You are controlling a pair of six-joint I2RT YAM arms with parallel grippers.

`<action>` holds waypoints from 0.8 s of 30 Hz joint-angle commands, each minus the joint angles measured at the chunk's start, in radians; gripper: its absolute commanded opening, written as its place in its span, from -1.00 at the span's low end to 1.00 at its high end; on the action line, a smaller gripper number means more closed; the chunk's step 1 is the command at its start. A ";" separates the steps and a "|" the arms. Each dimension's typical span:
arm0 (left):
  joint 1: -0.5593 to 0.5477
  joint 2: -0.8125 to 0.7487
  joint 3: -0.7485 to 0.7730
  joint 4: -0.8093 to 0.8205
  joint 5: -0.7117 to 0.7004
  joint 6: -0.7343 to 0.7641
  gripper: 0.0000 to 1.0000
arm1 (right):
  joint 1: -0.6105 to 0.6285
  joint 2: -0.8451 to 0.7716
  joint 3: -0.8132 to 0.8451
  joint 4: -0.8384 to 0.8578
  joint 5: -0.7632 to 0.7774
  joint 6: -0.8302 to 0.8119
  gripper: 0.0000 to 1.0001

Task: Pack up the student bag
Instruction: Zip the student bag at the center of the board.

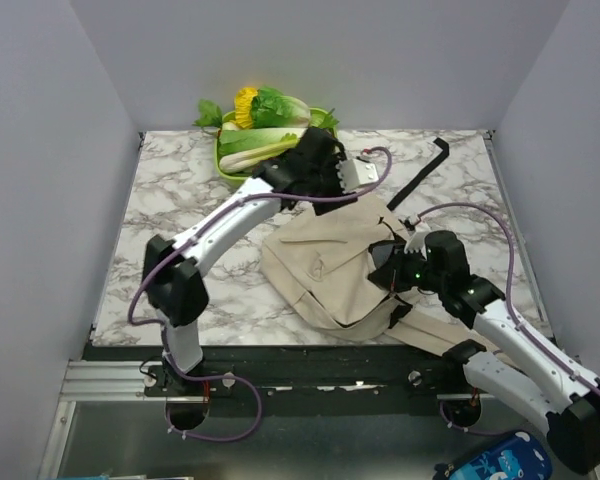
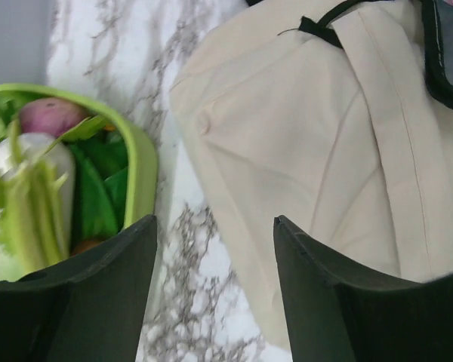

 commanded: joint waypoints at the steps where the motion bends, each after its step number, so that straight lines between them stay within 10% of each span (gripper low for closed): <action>1: 0.032 -0.278 -0.164 -0.072 0.234 0.046 0.42 | 0.034 0.123 0.096 0.076 -0.164 0.002 -0.69; 11: -0.204 -0.470 -0.556 0.082 0.318 -0.052 0.71 | 0.097 0.268 0.216 0.049 -0.141 -0.021 -0.55; 24: -0.268 -0.485 -0.640 0.222 0.167 -0.256 0.98 | 0.099 0.387 0.310 0.093 -0.138 -0.044 -0.51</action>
